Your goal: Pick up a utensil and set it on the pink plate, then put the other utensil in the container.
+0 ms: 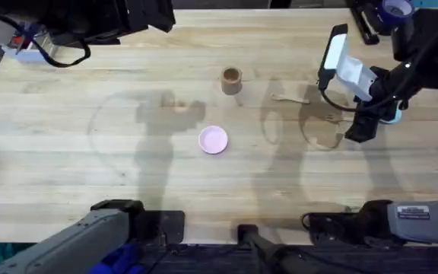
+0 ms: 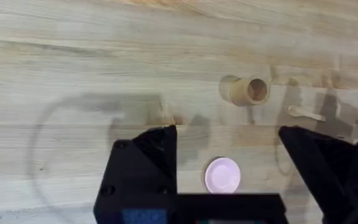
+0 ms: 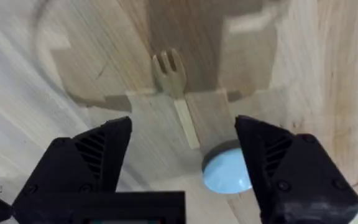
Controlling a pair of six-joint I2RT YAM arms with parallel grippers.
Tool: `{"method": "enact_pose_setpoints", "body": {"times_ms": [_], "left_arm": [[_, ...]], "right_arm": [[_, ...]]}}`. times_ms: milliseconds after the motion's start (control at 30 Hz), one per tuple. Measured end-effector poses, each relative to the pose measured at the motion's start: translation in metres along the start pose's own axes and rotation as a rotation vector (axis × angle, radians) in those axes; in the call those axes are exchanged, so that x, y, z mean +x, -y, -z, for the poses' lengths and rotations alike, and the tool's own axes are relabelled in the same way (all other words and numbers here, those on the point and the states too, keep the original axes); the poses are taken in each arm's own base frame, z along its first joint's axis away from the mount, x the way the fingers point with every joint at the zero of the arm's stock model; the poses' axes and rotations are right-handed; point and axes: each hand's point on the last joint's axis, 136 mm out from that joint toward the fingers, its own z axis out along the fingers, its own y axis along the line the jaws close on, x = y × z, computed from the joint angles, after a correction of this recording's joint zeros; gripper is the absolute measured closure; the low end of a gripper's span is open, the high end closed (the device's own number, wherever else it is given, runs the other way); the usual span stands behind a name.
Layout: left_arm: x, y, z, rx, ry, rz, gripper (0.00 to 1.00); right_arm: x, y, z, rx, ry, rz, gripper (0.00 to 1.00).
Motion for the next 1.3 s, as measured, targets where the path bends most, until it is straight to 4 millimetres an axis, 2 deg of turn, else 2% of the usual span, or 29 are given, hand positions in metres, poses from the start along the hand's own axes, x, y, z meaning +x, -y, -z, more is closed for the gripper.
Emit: {"method": "enact_pose_setpoints", "body": {"times_ms": [200,500,667,700,733,833,933,1100,1233,1300], "left_arm": [[0.000,0.000,0.000,0.000,0.000,0.000,0.008],[0.000,0.000,0.000,0.000,0.000,0.000,0.008],[0.000,0.000,0.000,0.000,0.000,0.000,0.008],[0.000,0.000,0.000,0.000,0.000,0.000,0.008],[0.000,0.000,0.000,0.000,-0.001,0.000,0.008],[0.001,0.000,0.000,-0.001,-0.005,0.001,0.007],[0.001,0.000,0.000,-0.001,-0.005,0.001,0.008],[0.001,0.000,0.000,-0.001,-0.006,0.001,0.008],[0.001,0.000,0.000,-0.001,-0.006,0.001,0.008],[0.001,0.000,0.000,-0.001,-0.006,0.001,0.008]], "right_arm": [[0.001,-0.008,-0.019,-0.078,-0.019,0.002,0.006],[0.001,-0.007,-0.020,-0.088,-0.023,0.001,0.026],[0.001,-0.008,-0.020,-0.094,-0.024,0.002,0.206],[0.001,-0.008,-0.020,-0.094,-0.023,0.002,0.287],[0.000,-0.008,-0.020,-0.095,-0.014,-0.001,0.468],[-0.001,-0.008,-0.020,-0.096,-0.005,-0.004,0.548],[-0.002,-0.008,-0.020,-0.099,0.000,-0.005,0.704],[-0.004,-0.007,-0.020,-0.094,0.008,-0.005,0.886],[-0.005,-0.006,-0.020,-0.090,0.015,-0.006,0.958],[-0.005,-0.006,-0.020,-0.088,0.017,-0.006,0.961]]}}
